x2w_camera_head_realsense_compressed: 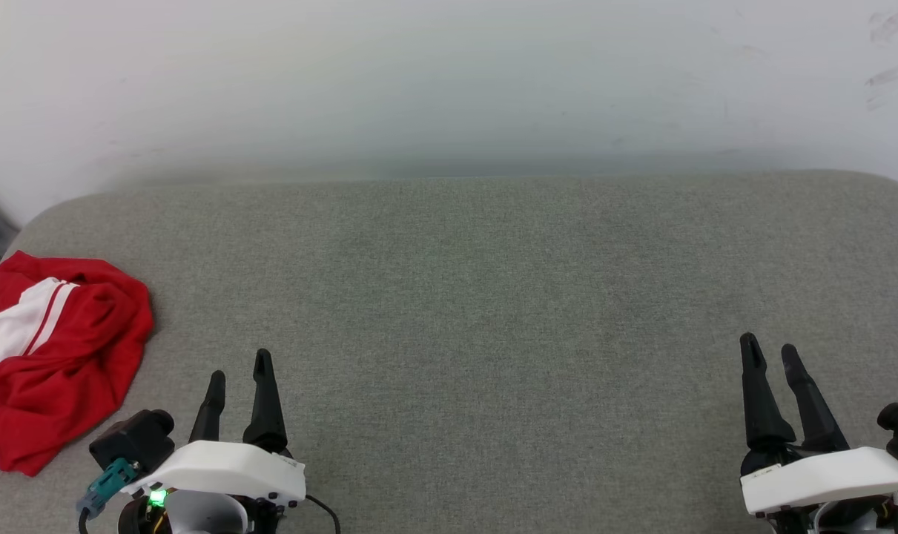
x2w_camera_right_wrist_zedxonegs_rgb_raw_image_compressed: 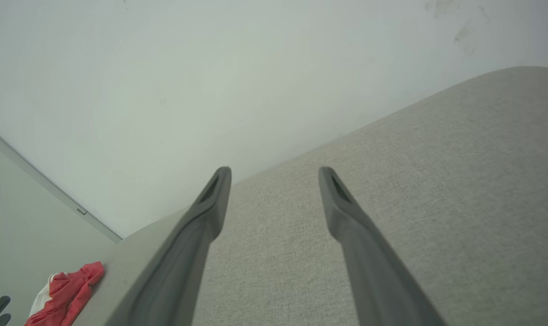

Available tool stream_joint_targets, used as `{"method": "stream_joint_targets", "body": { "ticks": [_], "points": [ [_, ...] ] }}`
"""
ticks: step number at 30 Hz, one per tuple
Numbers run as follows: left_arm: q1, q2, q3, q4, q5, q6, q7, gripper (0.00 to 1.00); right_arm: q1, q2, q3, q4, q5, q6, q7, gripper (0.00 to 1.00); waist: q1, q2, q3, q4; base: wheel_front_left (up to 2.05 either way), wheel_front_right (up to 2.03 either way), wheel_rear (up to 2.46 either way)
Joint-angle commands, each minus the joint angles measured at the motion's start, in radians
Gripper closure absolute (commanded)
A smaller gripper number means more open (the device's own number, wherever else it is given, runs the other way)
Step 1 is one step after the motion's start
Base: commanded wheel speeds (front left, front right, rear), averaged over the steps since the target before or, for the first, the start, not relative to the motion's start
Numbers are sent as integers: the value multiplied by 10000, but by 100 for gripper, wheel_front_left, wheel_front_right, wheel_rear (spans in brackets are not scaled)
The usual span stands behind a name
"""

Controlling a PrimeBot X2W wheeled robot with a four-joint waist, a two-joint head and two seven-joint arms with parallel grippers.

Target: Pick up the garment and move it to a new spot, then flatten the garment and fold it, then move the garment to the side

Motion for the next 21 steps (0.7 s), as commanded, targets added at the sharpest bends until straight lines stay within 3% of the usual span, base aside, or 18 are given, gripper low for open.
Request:
{"method": "stream_joint_targets", "body": {
  "ticks": [1, 21],
  "points": [
    [-26, 78, -60, -163, 258, 51, -103, 0, -13, -10, 6, -179, -267, 0, -77, 0, 0, -1, -1, -6, 0, 0, 0],
    [180, 100, -487, -453, 2284, 139, -623, 0, 218, -10, 119, -377, -2137, 0, -600, 0, 0, -1, 36, 18, 0, 0, 0]
  ]
}}
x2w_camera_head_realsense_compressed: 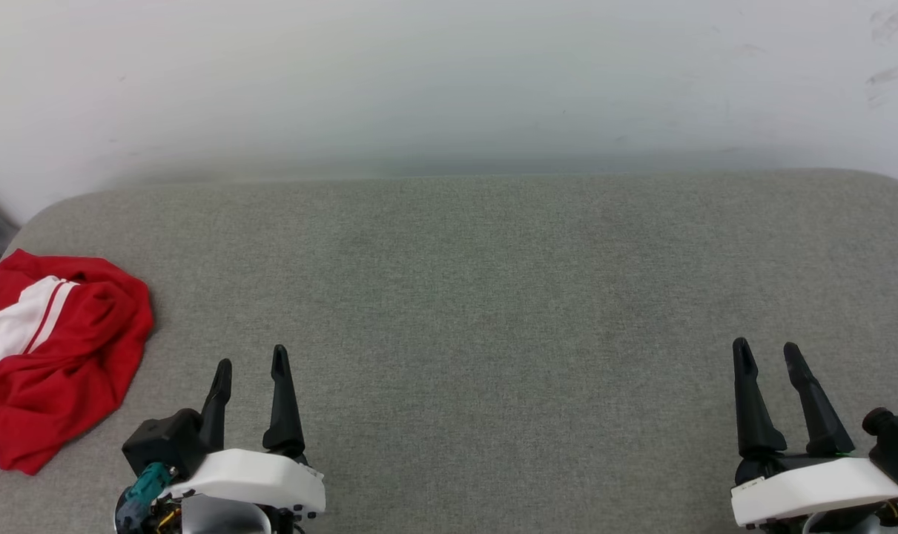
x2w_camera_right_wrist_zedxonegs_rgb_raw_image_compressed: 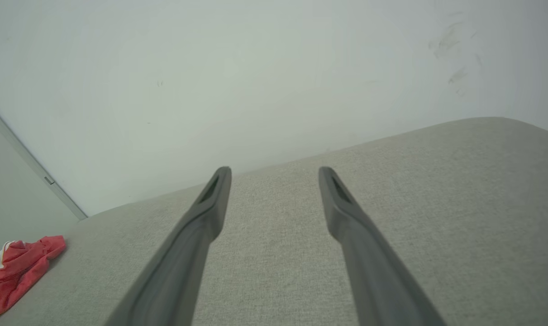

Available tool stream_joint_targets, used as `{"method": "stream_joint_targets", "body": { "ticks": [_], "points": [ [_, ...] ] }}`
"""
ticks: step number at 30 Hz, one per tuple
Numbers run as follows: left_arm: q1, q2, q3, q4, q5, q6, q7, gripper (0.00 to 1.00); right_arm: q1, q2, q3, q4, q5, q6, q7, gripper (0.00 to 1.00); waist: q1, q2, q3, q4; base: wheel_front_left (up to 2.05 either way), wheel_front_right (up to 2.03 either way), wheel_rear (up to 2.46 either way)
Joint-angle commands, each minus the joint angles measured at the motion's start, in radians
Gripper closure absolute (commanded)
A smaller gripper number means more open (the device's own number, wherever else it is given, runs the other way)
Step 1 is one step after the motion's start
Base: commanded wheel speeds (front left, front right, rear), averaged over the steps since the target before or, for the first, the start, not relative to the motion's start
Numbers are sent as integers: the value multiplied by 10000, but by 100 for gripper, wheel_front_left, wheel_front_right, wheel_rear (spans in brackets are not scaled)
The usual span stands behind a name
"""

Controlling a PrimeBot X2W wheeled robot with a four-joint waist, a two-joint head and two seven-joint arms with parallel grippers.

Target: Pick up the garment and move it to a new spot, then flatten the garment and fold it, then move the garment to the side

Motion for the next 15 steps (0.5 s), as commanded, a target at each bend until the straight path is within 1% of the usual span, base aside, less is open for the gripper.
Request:
{"method": "stream_joint_targets", "body": {
  "ticks": [1, 15],
  "points": [
    [-1, 52, -26, -127, 255, 10, -105, 0, 25, -10, 10, -122, -213, 0, -76, 0, 0, -1, 5, 2, 0, 0, 0],
    [150, -29, -57, -222, 1346, -114, -422, 0, 155, -10, -69, -209, -1123, 0, -392, 0, 0, -1, 70, 4, 0, 0, 0]
  ]
}}
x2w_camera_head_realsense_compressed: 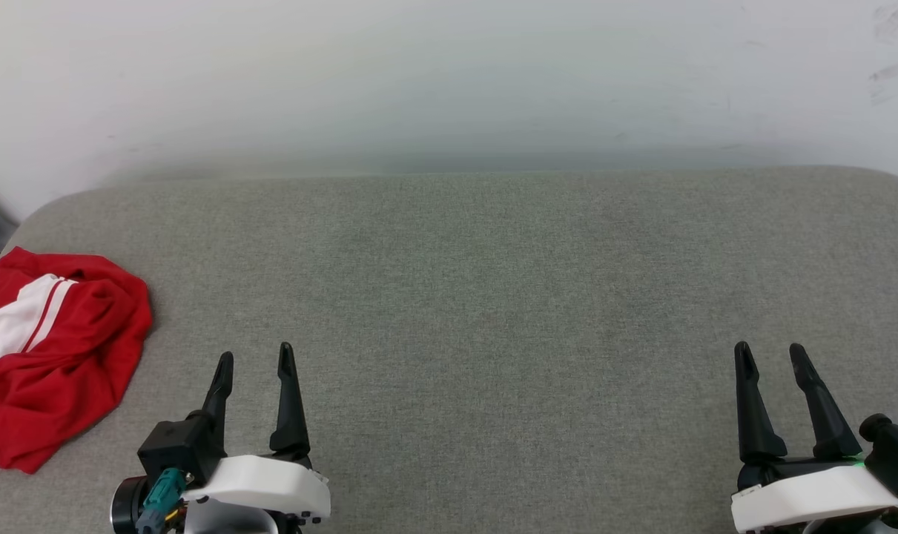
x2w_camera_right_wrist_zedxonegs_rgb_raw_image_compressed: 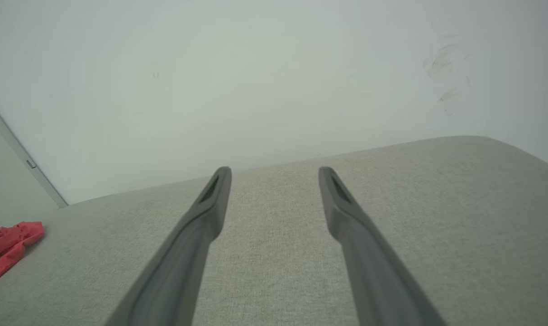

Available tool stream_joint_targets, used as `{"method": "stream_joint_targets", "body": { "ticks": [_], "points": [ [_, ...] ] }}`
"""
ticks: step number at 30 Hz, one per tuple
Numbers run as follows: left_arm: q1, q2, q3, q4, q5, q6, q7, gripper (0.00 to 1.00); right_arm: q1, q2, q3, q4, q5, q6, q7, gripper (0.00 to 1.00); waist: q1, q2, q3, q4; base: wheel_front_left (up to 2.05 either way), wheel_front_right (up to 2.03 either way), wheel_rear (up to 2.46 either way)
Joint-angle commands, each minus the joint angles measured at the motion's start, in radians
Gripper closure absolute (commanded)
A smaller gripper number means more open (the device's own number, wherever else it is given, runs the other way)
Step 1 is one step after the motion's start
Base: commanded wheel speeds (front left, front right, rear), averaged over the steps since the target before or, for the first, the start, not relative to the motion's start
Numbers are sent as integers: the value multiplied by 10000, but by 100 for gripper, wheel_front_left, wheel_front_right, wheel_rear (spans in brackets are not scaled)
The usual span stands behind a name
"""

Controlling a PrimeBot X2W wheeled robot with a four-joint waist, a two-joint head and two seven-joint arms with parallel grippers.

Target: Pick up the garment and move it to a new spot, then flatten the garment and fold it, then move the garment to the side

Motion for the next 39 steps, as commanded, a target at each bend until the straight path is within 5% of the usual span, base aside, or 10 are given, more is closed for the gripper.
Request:
{"method": "stream_joint_targets", "body": {
  "ticks": [1, 13, 39],
  "points": [
    [68, 0, 2, -72, 219, -63, -104, 0, 29, -8, -9, -117, -230, 0, -88, 0, 0, 0, 9, 4, 0, 0, 0],
    [159, -42, 100, 7, 790, -553, -333, 0, 149, -8, -22, -171, -703, 0, -329, 0, 0, 0, 81, 39, 0, 0, 0],
    [240, -46, 75, 275, 1207, -683, -603, 0, 274, -5, 34, 147, -978, 0, -588, 0, 0, 0, 39, 79, 0, 0, 0]
  ]
}}
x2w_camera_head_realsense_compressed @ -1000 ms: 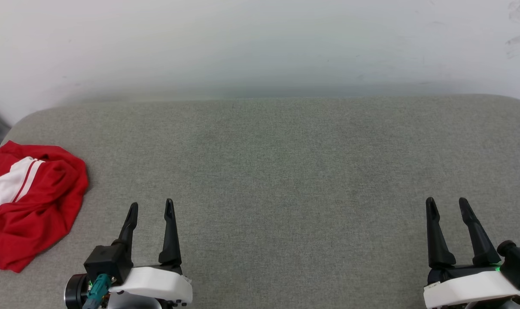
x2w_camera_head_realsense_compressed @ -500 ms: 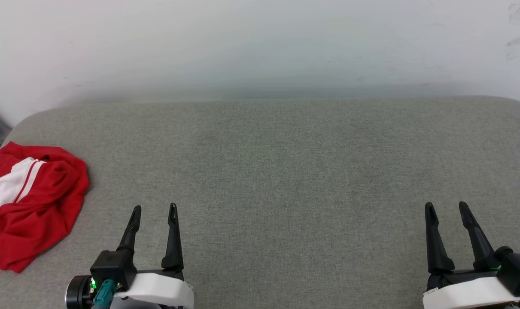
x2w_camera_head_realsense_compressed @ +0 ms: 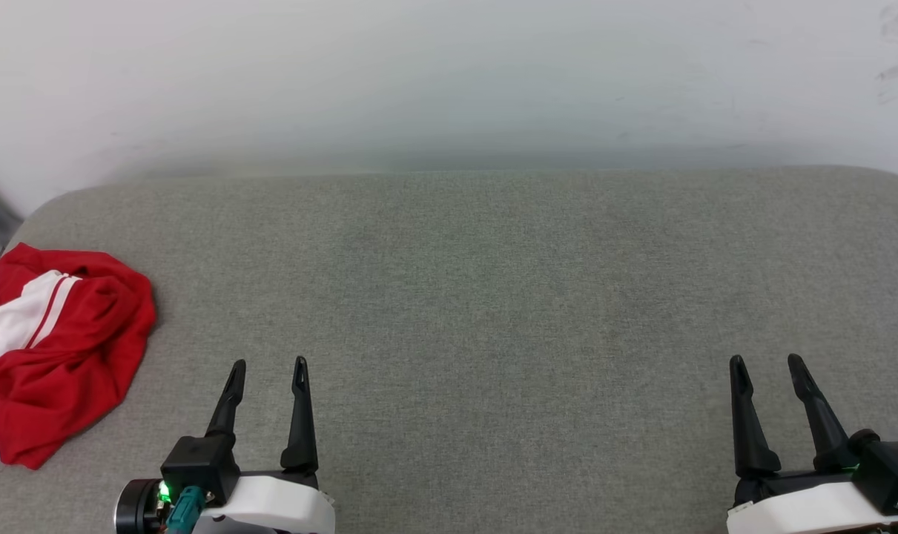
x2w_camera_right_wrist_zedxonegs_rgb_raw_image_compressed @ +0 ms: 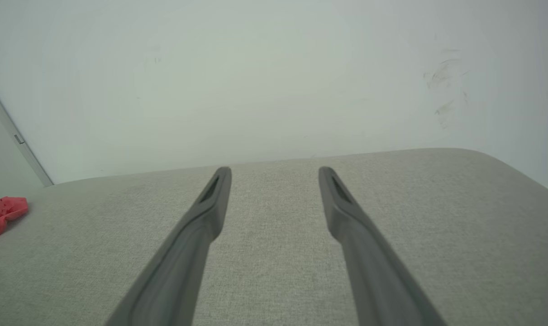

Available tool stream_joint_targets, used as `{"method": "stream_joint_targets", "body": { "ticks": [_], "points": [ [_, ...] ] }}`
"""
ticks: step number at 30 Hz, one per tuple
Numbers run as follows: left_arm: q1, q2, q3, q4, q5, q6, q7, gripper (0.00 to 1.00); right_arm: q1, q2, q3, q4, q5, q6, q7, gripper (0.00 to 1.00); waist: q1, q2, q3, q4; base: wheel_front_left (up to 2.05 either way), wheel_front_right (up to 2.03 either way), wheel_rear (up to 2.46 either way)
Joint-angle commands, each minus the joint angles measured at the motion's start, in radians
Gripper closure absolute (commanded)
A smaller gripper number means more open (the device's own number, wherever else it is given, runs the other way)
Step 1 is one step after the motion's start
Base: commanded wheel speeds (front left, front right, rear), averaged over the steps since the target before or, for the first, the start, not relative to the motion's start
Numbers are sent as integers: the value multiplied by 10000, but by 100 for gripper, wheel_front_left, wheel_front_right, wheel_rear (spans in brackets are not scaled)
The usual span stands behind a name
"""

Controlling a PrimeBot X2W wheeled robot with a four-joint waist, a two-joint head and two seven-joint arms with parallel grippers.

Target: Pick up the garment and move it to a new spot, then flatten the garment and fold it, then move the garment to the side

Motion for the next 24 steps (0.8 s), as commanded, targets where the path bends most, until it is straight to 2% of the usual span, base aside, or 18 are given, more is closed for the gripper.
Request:
{"method": "stream_joint_targets", "body": {
  "ticks": [1, 10, 24],
  "points": [
    [-6, -6, 24, 24, 0, -22, -52, 0, 46, -1, 17, 23, 40, 0, -23, 0, 0, 0, 3, 27, 0, 0, 0],
    [-206, -6, 125, 34, -38, -42, -51, 0, 15, 0, 53, -22, 28, 0, -23, 0, 0, 0, 120, 663, 0, 0, 0],
    [-408, -5, 361, -51, -179, 81, -42, 0, -131, -1, 113, -132, -300, -1, -23, 0, 0, 0, 415, 2559, 0, 0, 0]
  ]
}}
